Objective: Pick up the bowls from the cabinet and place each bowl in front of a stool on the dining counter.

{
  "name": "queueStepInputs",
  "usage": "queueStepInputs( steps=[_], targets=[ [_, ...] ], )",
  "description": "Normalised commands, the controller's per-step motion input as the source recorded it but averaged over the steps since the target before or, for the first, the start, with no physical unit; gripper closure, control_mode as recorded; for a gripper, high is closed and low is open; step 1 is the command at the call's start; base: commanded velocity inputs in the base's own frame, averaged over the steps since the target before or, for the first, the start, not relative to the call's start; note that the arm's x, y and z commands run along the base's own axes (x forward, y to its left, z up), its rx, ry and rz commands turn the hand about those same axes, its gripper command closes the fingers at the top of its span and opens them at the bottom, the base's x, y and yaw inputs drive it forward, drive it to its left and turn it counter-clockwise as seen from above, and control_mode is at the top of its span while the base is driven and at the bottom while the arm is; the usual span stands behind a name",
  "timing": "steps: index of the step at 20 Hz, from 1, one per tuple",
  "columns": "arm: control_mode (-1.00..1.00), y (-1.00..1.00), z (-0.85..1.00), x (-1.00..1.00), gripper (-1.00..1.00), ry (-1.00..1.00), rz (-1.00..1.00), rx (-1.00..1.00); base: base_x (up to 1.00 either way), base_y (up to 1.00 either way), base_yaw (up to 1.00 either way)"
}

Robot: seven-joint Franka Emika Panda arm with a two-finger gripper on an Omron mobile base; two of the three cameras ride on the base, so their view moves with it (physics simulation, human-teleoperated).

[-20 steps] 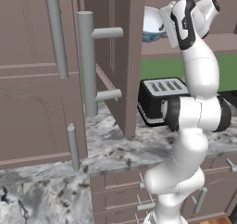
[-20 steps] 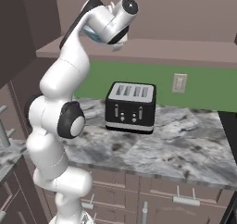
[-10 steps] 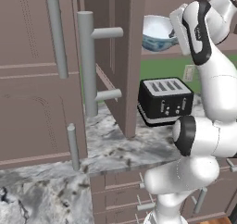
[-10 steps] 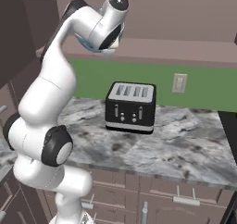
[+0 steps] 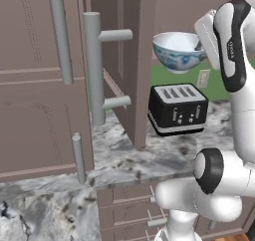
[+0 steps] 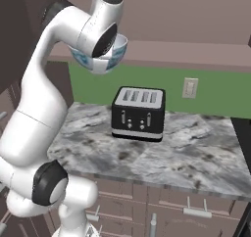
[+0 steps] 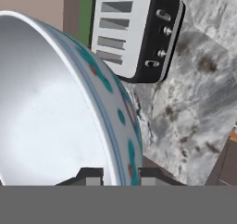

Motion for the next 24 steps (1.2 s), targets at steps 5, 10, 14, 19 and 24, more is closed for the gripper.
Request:
queueStepInputs(
  steps=[5, 10, 14, 19, 24],
  targets=[
    [-1.00, 0.00, 0.00, -0.97, 1.00, 0.13, -0.04, 0.00, 0.00, 0.00, 0.00],
    [-1.00, 0.00, -0.05, -0.78, 1.00, 0.08, 0.00, 0.00, 0.00, 0.00, 0.00],
    [-1.00, 0.00, 0.00, -0.58, 1.00, 0.04, 0.00, 0.00, 0.00, 0.00, 0.00],
    [-1.00, 0.00, 0.00, -0.39, 1.00, 0.03, 0.00, 0.00, 0.00, 0.00, 0.00],
    [-1.00, -0.05, -0.04, -0.38, 1.00, 0.02, 0.00, 0.00, 0.00, 0.00, 0.00]
  ],
)
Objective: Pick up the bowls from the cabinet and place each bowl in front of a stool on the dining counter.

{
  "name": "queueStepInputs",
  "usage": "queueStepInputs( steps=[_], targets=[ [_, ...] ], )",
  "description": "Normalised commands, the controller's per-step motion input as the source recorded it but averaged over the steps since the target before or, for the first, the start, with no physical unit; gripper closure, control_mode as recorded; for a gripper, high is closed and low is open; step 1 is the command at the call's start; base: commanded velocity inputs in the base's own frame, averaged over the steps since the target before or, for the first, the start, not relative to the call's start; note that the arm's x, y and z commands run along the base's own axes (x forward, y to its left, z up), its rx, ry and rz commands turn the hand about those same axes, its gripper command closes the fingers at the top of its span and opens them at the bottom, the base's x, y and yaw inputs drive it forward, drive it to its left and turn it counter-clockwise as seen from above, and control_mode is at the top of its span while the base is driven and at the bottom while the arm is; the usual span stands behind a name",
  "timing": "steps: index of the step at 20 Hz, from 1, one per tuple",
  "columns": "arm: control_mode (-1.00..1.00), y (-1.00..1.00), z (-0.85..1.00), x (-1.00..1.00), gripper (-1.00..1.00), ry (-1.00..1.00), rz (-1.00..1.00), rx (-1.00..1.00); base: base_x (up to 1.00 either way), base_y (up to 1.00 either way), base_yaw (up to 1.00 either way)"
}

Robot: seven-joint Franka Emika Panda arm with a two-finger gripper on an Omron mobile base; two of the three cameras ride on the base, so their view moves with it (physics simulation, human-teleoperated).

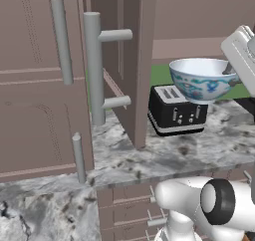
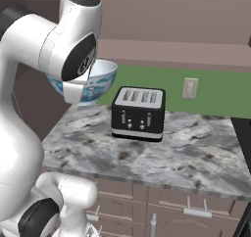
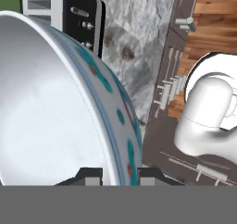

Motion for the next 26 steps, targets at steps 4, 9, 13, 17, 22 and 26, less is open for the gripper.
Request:
queueStepInputs(
  steps=[4, 9, 13, 17, 22, 26],
  targets=[
    [1.00, -0.07, -0.05, -0.27, 1.00, 0.00, 0.00, 0.00, -0.35, -0.11, 0.00],
    [1.00, 0.00, 0.00, 0.00, 1.00, 0.00, 0.00, 0.00, -0.98, -0.72, -0.07],
    [1.00, 0.00, 0.00, 0.00, 1.00, 0.00, 0.00, 0.00, -1.00, -0.98, 0.00],
    [1.00, 0.00, 0.00, 0.00, 1.00, 0.00, 0.00, 0.00, -0.93, -0.94, 0.32],
    [1.00, 0.00, 0.00, 0.00, 1.00, 0.00, 0.00, 0.00, -1.00, -0.41, 0.69],
    [1.00, 0.00, 0.00, 0.00, 1.00, 0.00, 0.00, 0.00, -0.96, 0.00, 0.86]
  ],
)
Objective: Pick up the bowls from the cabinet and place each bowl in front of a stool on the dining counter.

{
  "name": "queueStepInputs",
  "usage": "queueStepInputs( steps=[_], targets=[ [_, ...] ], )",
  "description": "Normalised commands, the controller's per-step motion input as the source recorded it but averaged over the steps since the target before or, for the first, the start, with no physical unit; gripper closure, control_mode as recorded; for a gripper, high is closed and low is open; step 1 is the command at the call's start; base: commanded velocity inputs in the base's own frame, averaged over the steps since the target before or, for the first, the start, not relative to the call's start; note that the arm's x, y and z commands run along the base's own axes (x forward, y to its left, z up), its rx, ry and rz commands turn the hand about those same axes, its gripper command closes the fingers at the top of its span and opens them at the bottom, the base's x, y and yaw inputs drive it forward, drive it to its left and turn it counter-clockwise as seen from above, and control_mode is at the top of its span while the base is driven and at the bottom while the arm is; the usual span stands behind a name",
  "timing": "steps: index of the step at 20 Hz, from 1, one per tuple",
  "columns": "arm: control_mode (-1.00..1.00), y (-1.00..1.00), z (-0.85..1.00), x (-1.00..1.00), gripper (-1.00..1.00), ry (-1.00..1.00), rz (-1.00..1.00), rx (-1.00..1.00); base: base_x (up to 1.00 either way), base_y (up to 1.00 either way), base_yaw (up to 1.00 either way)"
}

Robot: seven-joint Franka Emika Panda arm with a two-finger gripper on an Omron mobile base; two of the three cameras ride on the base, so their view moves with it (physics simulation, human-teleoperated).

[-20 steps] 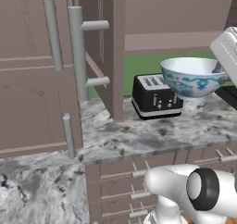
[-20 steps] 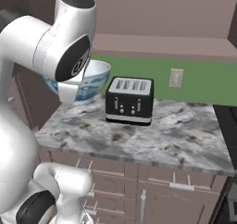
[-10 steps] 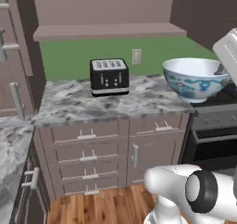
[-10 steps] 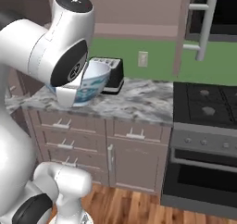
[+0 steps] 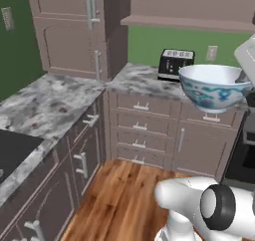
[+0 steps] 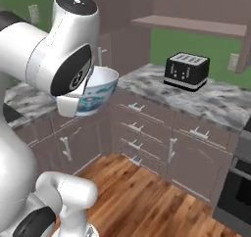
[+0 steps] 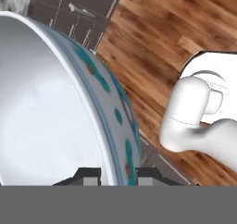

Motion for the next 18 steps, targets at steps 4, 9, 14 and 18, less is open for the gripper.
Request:
queueStepInputs(
  steps=[4, 9, 14, 18],
  targets=[
    [1.00, 0.00, 0.00, 0.00, 1.00, 0.00, 0.00, 0.00, -0.71, 0.08, 0.93],
    [1.00, 0.00, 0.00, 0.00, 1.00, 0.00, 0.00, 0.00, -0.31, 0.38, 1.00],
    [1.00, 0.00, 0.00, 0.00, 1.00, 0.00, 0.00, 0.00, -0.41, 0.73, 0.95],
    [1.00, 0.00, 0.00, 0.00, 1.00, 0.00, 0.00, 0.00, -0.18, 1.00, 0.73]
  ],
)
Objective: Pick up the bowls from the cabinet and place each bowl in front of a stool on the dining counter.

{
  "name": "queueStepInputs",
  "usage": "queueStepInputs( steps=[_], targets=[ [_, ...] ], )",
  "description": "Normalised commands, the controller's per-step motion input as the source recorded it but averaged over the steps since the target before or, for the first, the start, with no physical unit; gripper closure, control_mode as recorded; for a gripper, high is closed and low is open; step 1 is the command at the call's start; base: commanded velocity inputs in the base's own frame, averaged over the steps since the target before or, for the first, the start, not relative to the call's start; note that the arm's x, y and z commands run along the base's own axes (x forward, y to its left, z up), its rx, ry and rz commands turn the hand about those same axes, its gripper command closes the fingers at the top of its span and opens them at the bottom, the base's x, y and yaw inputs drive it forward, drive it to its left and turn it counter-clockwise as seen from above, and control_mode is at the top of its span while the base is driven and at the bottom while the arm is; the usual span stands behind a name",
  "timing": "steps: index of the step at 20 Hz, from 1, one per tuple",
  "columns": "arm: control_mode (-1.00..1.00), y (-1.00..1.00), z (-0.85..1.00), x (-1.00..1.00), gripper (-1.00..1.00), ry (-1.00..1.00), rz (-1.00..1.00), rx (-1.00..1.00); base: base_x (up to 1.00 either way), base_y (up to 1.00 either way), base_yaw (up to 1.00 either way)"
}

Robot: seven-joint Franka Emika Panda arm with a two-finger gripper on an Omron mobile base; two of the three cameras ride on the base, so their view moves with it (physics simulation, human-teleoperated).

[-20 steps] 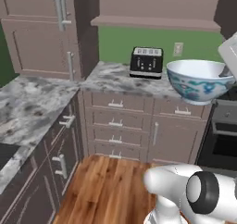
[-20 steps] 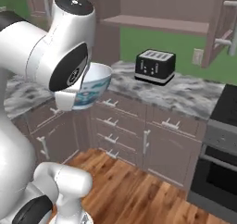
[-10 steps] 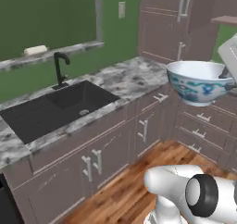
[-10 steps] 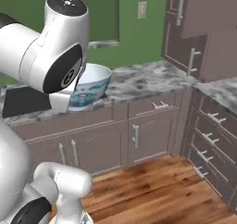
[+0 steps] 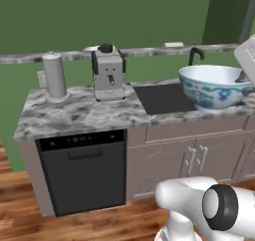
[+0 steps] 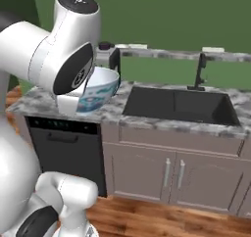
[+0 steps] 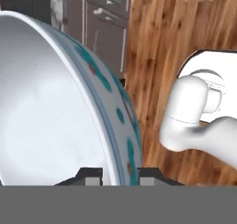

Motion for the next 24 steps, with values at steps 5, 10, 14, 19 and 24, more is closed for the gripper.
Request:
queueStepInputs(
  steps=[5, 10, 14, 19, 24],
  targets=[
    [1.00, 0.00, 0.00, 0.00, 1.00, 0.00, 0.00, 0.00, 0.40, 1.00, 0.34],
    [1.00, 0.00, 0.00, 0.00, 1.00, 0.00, 0.00, 0.00, 0.95, 1.00, -0.01],
    [1.00, 0.00, 0.00, 0.00, 1.00, 0.00, 0.00, 0.00, 1.00, 1.00, -0.04],
    [1.00, 0.00, 0.00, 0.00, 1.00, 0.00, 0.00, 0.00, 0.51, 1.00, -0.01],
    [1.00, 0.00, 0.00, 0.00, 1.00, 0.00, 0.00, 0.00, 0.02, 1.00, 0.00]
  ],
)
